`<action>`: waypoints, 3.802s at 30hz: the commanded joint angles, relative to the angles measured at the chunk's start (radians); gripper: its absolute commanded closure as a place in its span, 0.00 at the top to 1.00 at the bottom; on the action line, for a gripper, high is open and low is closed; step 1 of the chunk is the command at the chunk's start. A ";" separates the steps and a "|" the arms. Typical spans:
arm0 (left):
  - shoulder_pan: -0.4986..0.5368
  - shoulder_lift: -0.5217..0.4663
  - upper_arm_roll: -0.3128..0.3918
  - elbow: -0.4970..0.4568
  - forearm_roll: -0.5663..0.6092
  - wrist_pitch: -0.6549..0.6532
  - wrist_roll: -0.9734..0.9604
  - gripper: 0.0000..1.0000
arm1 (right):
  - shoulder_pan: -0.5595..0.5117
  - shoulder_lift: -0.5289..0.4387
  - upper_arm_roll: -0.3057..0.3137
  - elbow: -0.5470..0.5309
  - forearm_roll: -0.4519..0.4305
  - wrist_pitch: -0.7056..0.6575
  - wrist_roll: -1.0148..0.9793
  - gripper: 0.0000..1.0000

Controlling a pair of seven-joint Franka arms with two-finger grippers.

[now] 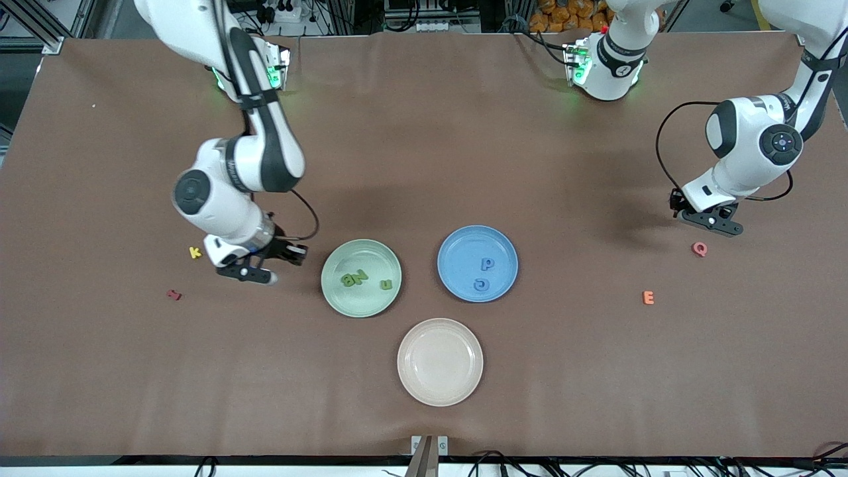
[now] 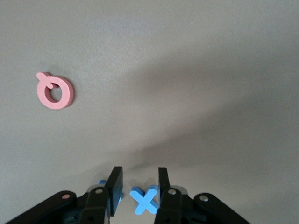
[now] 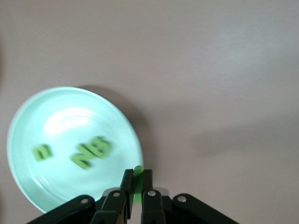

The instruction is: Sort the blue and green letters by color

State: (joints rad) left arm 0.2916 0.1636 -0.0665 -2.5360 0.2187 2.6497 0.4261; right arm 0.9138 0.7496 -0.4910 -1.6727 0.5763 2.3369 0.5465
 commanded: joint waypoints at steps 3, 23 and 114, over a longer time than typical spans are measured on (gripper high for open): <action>0.014 -0.023 0.002 -0.030 0.013 0.019 0.005 0.38 | -0.016 0.007 0.011 0.021 0.007 -0.017 0.015 1.00; 0.021 0.007 0.017 -0.056 0.013 0.064 0.005 0.38 | -0.141 -0.021 -0.047 0.005 0.005 -0.106 -0.282 1.00; 0.026 0.050 0.051 -0.078 0.013 0.130 0.005 0.31 | -0.955 -0.742 0.479 0.103 -0.602 -0.694 -0.586 1.00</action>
State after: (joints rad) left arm 0.3134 0.2007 -0.0181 -2.6081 0.2187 2.7558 0.4261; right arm -0.0176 0.0277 -0.0527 -1.5991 -0.0134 1.6713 -0.0494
